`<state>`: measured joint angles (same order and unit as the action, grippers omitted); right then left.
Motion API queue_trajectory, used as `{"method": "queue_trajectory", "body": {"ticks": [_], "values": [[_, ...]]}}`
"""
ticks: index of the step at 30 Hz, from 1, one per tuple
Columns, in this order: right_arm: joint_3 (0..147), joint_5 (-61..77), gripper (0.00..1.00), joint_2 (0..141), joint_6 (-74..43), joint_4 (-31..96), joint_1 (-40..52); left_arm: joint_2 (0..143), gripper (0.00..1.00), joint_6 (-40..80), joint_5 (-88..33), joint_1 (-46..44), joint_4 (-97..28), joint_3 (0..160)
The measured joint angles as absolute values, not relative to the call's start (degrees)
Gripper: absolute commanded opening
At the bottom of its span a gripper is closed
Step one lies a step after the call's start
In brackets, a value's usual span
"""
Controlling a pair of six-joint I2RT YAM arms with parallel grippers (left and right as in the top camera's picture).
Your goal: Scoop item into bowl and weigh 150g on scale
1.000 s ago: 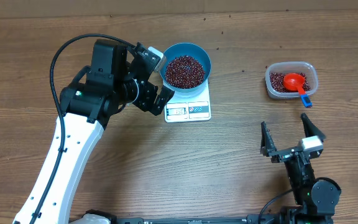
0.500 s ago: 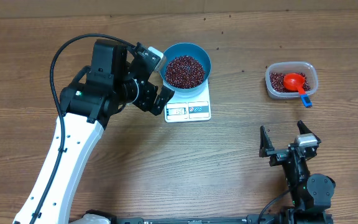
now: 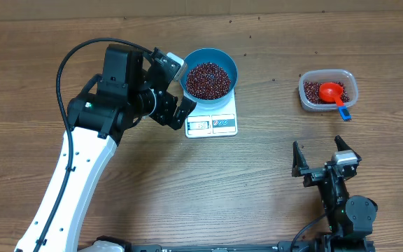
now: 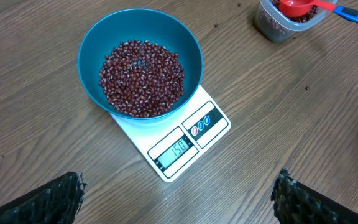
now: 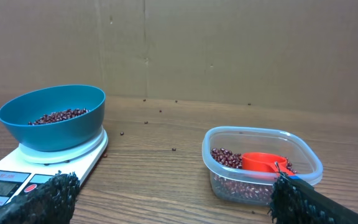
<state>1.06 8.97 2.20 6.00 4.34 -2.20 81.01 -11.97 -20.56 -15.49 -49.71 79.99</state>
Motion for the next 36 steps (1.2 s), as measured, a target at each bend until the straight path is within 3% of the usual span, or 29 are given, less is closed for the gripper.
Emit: {"method": "queue_trajectory", "body": {"ticks": [10, 16, 21, 36], "values": [[1.06, 8.97, 1.0, 2.2, 6.0, 4.36, -2.2, 81.03, 1.0, -11.97, -20.12, -15.49, -51.37, 79.99], [1.06, 8.99, 1.0, 2.2, 6.02, 4.32, -2.2, 80.73, 1.0, -11.88, -13.17, -15.49, -53.71, 79.53], [1.06, 8.95, 1.0, 2.2, 6.04, 4.32, -2.2, 75.59, 0.99, -9.98, -9.39, -13.02, -42.28, 71.26], [1.06, 8.97, 1.0, 2.17, 6.0, 4.36, -2.2, 41.43, 0.99, -7.86, -14.94, 0.8, -6.02, 30.33]]}}
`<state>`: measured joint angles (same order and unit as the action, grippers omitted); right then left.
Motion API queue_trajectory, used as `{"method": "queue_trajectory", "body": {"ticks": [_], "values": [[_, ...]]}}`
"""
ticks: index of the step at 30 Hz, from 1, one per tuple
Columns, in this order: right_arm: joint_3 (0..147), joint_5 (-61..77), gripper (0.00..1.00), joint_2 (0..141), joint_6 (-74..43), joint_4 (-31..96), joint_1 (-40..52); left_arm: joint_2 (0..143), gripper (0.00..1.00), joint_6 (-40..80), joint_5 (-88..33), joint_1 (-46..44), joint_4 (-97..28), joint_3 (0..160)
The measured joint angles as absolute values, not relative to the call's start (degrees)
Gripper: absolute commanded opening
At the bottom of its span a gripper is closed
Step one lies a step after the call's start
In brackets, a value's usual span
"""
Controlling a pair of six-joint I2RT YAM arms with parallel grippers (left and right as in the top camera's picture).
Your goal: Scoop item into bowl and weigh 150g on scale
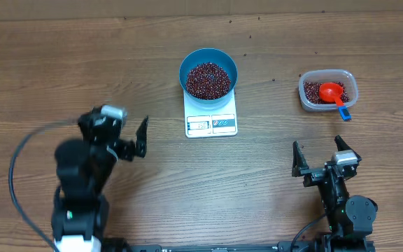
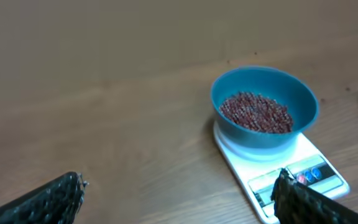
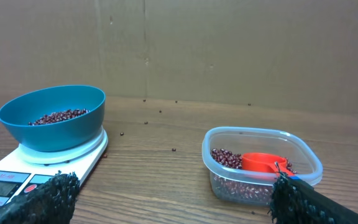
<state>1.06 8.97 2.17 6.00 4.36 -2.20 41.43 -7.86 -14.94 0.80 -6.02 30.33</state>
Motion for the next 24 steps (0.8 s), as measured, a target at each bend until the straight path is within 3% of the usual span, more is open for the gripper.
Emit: {"method": "queue_trajectory", "body": {"ticks": [6, 10, 18, 24], "values": [[1.06, 8.99, 1.0, 2.13, 6.0, 4.34, -2.2, 27.92, 1.0, -7.97, -15.03, 3.31, 6.5, 15.59], [1.06, 8.97, 1.0, 2.13, 6.0, 4.34, -2.2, 20.62, 1.0, -9.21, -15.03, 3.53, 8.6, 8.36], [1.06, 8.99, 1.0, 2.13, 6.0, 4.34, -2.2, 11.53, 1.0, -12.71, -14.31, 3.53, 6.61, 1.93], [1.06, 8.97, 1.0, 2.13, 6.0, 4.29, -2.22, 6.13, 1.0, -15.0, -13.91, 3.53, -3.16, 0.56]]}}
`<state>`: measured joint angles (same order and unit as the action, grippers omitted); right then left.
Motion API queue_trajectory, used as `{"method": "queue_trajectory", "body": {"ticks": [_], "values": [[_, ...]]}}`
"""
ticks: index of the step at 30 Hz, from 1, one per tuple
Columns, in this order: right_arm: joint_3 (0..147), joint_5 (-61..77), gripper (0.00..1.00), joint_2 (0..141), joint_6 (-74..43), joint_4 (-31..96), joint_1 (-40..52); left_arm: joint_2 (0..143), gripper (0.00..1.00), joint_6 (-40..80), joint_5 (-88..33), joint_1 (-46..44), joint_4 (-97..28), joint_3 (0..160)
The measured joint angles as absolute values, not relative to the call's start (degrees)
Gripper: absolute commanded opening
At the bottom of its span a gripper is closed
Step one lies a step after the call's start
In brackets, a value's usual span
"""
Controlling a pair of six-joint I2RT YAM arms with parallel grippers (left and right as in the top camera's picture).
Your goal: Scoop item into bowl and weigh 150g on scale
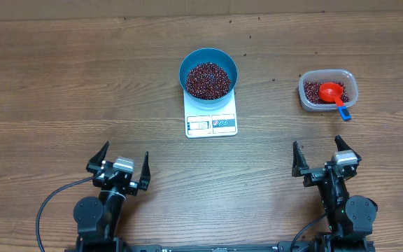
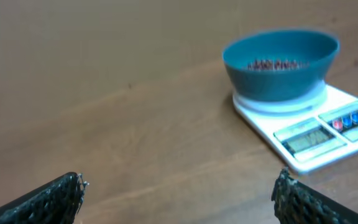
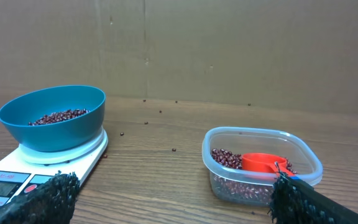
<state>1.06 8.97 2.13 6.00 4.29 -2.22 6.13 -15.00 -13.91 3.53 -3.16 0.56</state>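
Observation:
A blue bowl (image 1: 208,73) of red beans stands on a white scale (image 1: 211,120) at the table's middle back. A clear tub (image 1: 328,89) of beans holds a red scoop (image 1: 333,92) at the back right. My left gripper (image 1: 119,166) rests open near the front left, empty, facing the bowl (image 2: 281,62) and scale (image 2: 316,132). My right gripper (image 1: 325,159) rests open near the front right, empty, with the tub (image 3: 263,163), the scoop (image 3: 264,163) and the bowl (image 3: 52,117) ahead of it.
A few stray beans (image 1: 248,36) lie on the wooden table behind the bowl. A brown cardboard wall (image 3: 229,43) stands along the far edge.
My left arm has drawn back and lowered to the front left of the table; its wrist camera now sees the bowl from a lower angle. The right arm has not moved.
My left gripper hovered open just left of the bowl, looking down at a scale reading 150. Then it was back over the table's left side. Now it rests low at the front left. The right gripper stayed open at the front right throughout.

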Motion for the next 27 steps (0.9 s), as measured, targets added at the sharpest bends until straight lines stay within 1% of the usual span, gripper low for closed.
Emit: {"method": "queue_trajectory", "body": {"ticks": [6, 27], "values": [[1.06, 8.97, 1.0, 2.13, 6.02, 4.29, -2.22, 0.97, 0.99, -14.74, -13.69, 3.53, -2.85, 0.51], [1.06, 8.97, 1.0, 2.13, 6.0, 4.32, -2.2, 0.95, 1.0, -14.55, -13.67, 3.53, -3.09, 0.51]]}}
